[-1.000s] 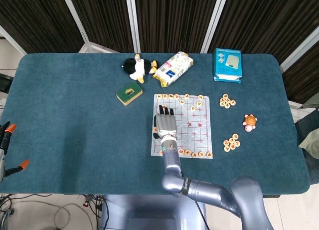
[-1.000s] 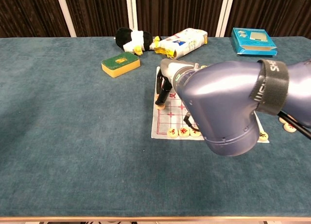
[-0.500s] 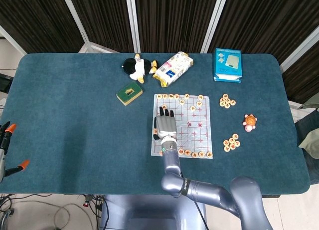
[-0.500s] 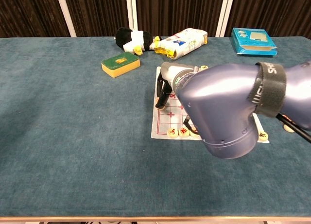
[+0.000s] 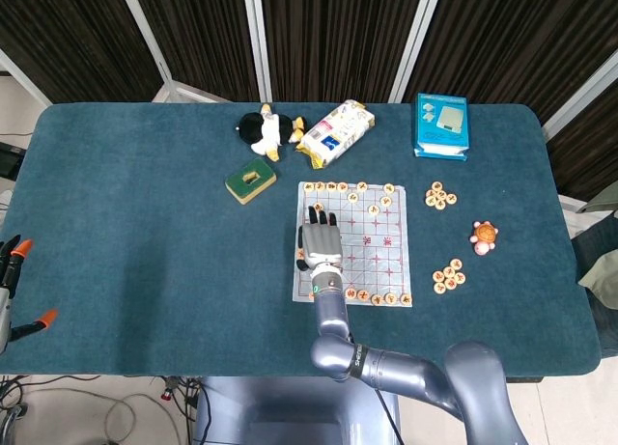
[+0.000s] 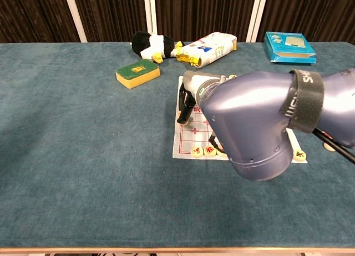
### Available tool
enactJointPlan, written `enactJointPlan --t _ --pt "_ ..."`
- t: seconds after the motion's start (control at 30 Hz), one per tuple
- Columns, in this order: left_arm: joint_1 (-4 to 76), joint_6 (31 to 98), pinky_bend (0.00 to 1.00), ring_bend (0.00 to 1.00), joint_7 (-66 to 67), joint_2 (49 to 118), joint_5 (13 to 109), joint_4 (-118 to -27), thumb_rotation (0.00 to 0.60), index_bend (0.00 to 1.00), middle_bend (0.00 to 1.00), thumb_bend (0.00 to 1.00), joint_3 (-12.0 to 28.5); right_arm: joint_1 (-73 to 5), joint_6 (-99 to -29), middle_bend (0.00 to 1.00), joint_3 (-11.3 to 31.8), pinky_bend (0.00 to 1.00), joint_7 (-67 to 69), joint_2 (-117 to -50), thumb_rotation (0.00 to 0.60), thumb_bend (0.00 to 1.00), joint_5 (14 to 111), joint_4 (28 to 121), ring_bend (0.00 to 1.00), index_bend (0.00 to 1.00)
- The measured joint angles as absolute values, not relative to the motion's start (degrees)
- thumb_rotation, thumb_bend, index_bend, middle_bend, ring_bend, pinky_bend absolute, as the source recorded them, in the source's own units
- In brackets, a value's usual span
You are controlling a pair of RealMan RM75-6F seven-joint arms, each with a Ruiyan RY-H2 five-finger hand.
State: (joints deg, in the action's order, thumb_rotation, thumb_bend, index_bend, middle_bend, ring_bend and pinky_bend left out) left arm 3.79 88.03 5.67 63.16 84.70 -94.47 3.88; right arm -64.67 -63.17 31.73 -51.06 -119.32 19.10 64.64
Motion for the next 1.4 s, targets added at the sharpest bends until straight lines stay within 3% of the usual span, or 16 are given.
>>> enactJointPlan --t 0.4,0.97,1.4 --pt "3.8 88.0 0.05 0.0 5.5 63.1 84.5 -94.5 0.6 0.0 0.0 0.05 4.0 -65.1 -63.0 0.0 31.8 0.02 -51.1 -119.8 0.6 0.34 18.8 63.6 0.0 0.54" --pt "3.8 87.8 0.05 0.0 5.9 63.2 84.2 -94.6 0.6 0.0 0.0 0.05 4.0 -65.1 -63.0 0.0 31.8 0.02 -51.2 -119.7 0.6 0.34 18.8 63.8 0.0 0.46" --pt "4.0 87.5 0.05 0.0 6.2 63.4 83.8 -94.4 0.6 0.0 0.0 0.05 4.2 -64.2 -65.2 0.0 32.1 0.02 -51.2 -116.1 0.6 0.34 20.1 72.3 0.0 0.31"
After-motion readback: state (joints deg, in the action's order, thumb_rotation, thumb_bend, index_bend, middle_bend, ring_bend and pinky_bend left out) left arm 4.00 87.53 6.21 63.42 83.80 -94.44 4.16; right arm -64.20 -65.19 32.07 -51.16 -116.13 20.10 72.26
